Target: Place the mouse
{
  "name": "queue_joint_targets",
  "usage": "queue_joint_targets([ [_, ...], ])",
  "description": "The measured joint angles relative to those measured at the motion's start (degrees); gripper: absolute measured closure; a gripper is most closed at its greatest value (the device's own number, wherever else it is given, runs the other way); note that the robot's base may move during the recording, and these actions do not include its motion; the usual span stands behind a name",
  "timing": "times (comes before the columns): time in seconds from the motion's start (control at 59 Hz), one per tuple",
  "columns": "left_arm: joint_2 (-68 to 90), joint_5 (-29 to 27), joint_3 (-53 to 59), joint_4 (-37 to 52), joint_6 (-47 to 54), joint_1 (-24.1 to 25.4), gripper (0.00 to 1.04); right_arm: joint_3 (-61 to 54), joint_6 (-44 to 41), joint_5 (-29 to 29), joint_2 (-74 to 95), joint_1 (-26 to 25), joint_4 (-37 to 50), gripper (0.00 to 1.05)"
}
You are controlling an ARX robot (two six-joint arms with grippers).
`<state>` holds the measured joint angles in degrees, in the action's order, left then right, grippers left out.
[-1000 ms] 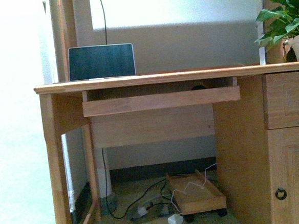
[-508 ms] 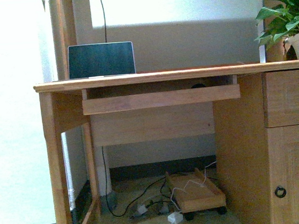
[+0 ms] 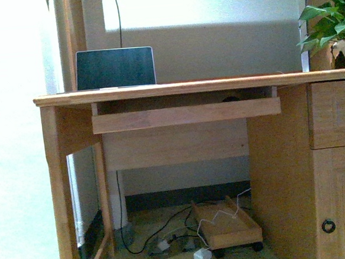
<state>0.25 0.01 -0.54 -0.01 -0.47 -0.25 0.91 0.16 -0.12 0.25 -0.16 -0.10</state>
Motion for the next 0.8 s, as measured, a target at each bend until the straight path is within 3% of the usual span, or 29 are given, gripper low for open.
queue_joint_targets([
  [0.797,0.0,0.0,0.0,0.0,0.0,0.0,0.08,0.0,0.0,0.0,0.0,0.0,0.0,0.07],
])
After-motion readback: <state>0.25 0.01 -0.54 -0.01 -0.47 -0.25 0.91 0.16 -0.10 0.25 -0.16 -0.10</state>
